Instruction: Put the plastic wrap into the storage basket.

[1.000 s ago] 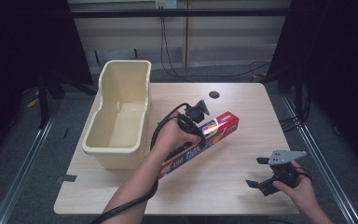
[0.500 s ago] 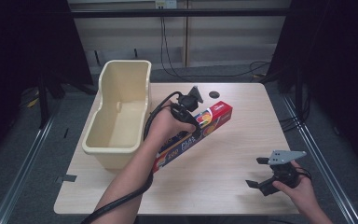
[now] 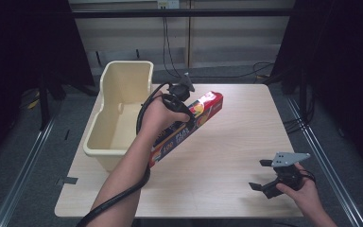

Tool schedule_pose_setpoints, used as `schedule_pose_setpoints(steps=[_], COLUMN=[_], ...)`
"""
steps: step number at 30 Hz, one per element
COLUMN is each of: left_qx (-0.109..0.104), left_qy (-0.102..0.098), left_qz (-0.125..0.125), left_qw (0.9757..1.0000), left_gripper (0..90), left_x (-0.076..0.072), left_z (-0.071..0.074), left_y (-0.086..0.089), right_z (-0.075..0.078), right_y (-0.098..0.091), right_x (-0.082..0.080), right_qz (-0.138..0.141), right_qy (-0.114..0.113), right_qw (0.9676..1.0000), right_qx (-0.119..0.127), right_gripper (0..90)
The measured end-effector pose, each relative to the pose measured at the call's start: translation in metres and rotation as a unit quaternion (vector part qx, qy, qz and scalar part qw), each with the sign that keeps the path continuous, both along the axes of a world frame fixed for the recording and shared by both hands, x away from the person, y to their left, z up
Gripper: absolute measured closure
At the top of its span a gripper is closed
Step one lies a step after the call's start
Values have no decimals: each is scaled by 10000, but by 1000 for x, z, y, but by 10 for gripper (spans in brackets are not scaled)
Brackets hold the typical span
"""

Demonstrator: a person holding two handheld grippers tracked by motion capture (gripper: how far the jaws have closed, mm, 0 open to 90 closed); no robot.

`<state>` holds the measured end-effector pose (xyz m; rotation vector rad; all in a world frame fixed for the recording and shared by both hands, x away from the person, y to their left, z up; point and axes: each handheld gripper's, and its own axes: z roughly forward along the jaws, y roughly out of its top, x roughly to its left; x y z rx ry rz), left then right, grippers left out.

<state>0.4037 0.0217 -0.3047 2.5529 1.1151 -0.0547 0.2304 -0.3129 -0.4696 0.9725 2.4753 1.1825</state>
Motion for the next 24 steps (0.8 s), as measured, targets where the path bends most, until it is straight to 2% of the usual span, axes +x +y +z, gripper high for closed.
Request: schedule_pose_setpoints(steps=[3, 5, 10, 12, 15, 19, 24], left_qx=[-79, -39, 1, 27, -28, 40, 2], left_qy=[3, -44, -11, -56, -28, -27, -8], left_qz=[68, 171, 295, 286, 397, 503, 669], left_qw=[9999, 9998, 9996, 9996, 9992, 9987, 9978], left_gripper=[406, 406, 406, 406, 406, 406, 406], left_x=[3, 5, 8, 10, 11, 13, 15], left_z=[6, 10, 18, 23, 28, 33, 40], left_y=[6, 10, 19, 22, 28, 35, 44], right_z=[0, 0, 0, 0, -1, 0, 0], right_y=[-1, -1, 0, 0, 0, 0, -1], right_x=[1, 1, 0, 1, 1, 1, 1], right_qz=[0, -1, 2, 7, 21, 15, 7], right_qy=[-16, -10, 2, 6, 11, 25, 24], right_qw=[10000, 10000, 10000, 10000, 10000, 10000, 10000], right_qx=[17, 13, 18, 23, 25, 32, 46], right_gripper=[31, 31, 32, 31, 31, 31, 31])
